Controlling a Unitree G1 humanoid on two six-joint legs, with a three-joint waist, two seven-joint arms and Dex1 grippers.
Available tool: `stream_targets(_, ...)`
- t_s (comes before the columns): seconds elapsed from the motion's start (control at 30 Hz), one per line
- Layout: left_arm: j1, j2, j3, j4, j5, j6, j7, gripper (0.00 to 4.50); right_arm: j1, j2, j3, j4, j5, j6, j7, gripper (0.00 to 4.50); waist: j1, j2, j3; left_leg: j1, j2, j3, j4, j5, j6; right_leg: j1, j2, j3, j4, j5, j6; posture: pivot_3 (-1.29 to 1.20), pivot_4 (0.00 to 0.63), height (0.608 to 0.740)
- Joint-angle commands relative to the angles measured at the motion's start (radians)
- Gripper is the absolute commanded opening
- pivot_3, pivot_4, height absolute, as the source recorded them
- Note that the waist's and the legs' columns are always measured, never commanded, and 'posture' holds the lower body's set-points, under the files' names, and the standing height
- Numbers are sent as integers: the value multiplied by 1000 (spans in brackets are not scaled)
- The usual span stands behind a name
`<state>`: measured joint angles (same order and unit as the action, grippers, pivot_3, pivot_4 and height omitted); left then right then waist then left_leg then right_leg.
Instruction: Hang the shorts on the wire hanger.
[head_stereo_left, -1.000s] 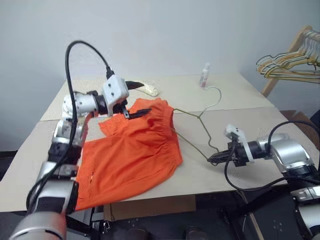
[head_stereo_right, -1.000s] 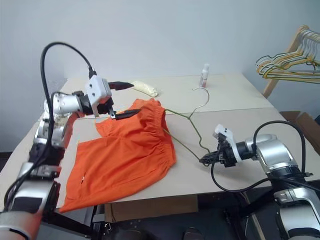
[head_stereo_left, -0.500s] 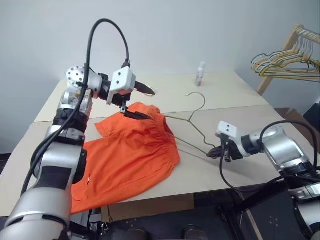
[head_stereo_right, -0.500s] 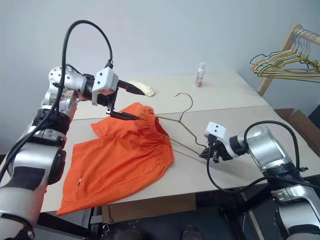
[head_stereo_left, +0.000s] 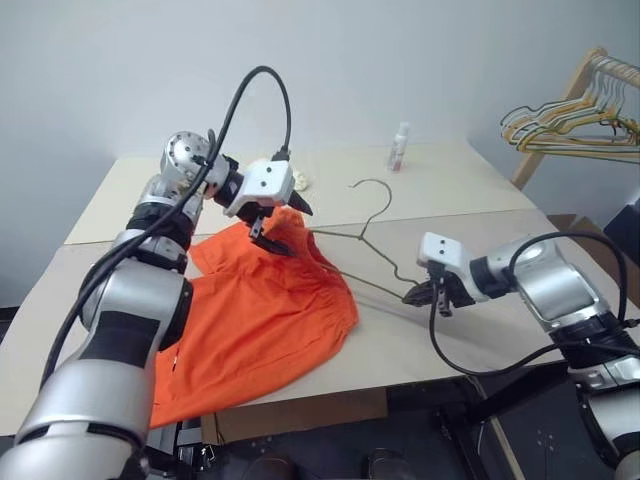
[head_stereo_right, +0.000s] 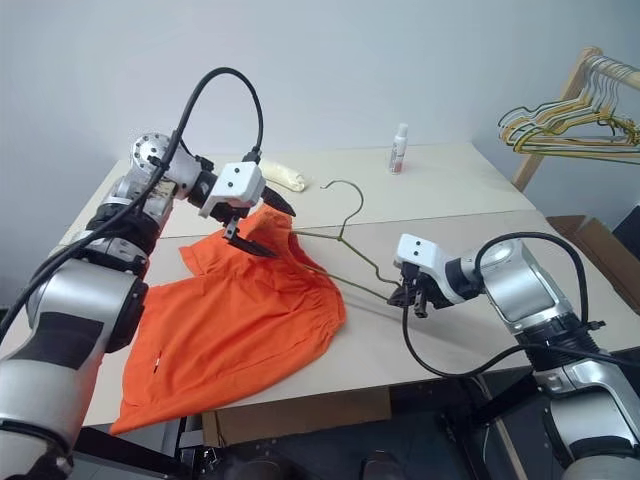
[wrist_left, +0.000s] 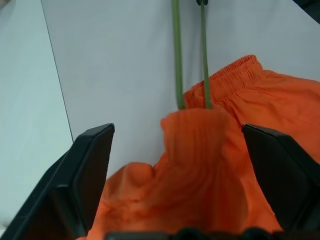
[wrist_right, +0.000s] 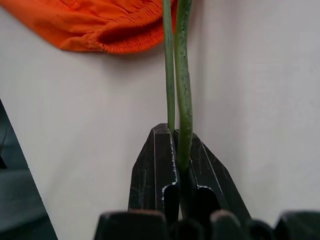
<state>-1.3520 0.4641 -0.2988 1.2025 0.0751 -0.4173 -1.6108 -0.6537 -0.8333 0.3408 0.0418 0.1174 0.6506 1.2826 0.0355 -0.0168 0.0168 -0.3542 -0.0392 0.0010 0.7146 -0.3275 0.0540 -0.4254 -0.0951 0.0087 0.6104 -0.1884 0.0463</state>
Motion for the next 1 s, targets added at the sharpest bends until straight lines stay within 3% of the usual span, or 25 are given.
stream_targets(0.03, -50, 2, -13, 16, 15, -2, -4, 3207, -17, -11, -23, -49, 0, -15, -2, 0, 0, 0, 0, 0, 0, 0, 0, 0, 0, 0, 0, 0, 0, 0, 0, 37, 0, 740)
stream_targets(0.33, -53, -9, -2, 33, 66, -15, 0, 142, -24, -15, -41, -99, 16, -2, -16, 0, -4, 0, 0, 0, 0, 0, 0, 0, 0, 0, 0, 0, 1, 0, 0, 23, 0, 740)
stream_targets(0.37, -55, -9, -1, 34, 64, -12, -2, 11, -21, -16, -41, -104, 11, -19, -22, 0, -5, 0, 0, 0, 0, 0, 1, 0, 0, 0, 0, 0, 0, 0, 0, 23, 0, 740)
stream_targets(0.5, -60, 0, 7, 30, 79, -32, 34, 11, -1, 0, -63, -116, -2, -88, -76, 0, -11, 0, 0, 0, 0, 0, 0, 0, 0, 0, 0, 0, 0, 0, 0, 22, 0, 740)
stream_targets(0.67, -86, 9, 29, 24, 91, -72, 112, 11, 50, 89, -162, -50, -21, -406, -237, 0, -18, -2, 1, 0, 0, 0, 0, 0, 0, 0, 0, 0, 1, 0, 1, 27, 0, 740)
stream_targets(0.73, -101, 9, 44, 26, 86, -72, 133, 11, 45, 109, -193, -35, -12, -405, -263, 0, -23, -2, 2, 0, 0, 1, 1, 0, 0, 0, 0, 1, 1, 1, 1, 28, 0, 740)
stream_targets(0.83, -131, 14, 68, 32, 79, -78, 170, 0, 49, 103, -237, -48, -10, -384, -290, 804, -24, -2, 2, 0, 0, 1, 0, 0, 0, 0, 0, 1, 0, 1, 2, 23, 0, 740)
stream_targets(1.0, -152, 24, 82, 44, 88, -75, 164, 0, 73, 99, -341, -78, 10, -313, -375, 2692, -24, -2, 2, 0, 0, 1, 0, 0, 0, 0, 0, 1, 0, 1, 2, 12, 0, 740)
